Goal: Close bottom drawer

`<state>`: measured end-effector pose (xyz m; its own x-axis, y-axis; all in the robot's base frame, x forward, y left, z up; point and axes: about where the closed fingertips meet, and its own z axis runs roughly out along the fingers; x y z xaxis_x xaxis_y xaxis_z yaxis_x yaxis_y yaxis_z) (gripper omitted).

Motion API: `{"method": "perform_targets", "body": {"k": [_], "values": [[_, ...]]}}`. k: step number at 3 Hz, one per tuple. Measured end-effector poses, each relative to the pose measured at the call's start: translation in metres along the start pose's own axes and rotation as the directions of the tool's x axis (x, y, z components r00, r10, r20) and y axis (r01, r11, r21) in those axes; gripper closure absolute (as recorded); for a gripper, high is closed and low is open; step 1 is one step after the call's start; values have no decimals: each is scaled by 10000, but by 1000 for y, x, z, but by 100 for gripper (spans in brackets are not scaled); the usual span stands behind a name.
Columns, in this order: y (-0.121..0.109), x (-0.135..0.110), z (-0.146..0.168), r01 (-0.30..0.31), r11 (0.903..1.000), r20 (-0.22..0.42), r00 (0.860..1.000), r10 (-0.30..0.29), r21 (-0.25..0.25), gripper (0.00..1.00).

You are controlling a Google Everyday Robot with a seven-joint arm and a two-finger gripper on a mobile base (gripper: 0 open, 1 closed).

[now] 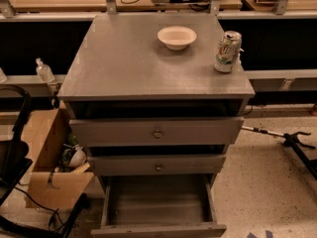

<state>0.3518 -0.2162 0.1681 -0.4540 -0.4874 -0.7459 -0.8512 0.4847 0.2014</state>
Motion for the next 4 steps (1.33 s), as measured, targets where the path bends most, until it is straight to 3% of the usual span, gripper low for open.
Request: {"method": "perform_targets", "body": {"k": [2,4], "values": [[-29,-44,34,946,9954,1038,9903,-924,-170,100],[-44,-56,45,1137,9934,1242,9860,-1110,-151,100]]}}
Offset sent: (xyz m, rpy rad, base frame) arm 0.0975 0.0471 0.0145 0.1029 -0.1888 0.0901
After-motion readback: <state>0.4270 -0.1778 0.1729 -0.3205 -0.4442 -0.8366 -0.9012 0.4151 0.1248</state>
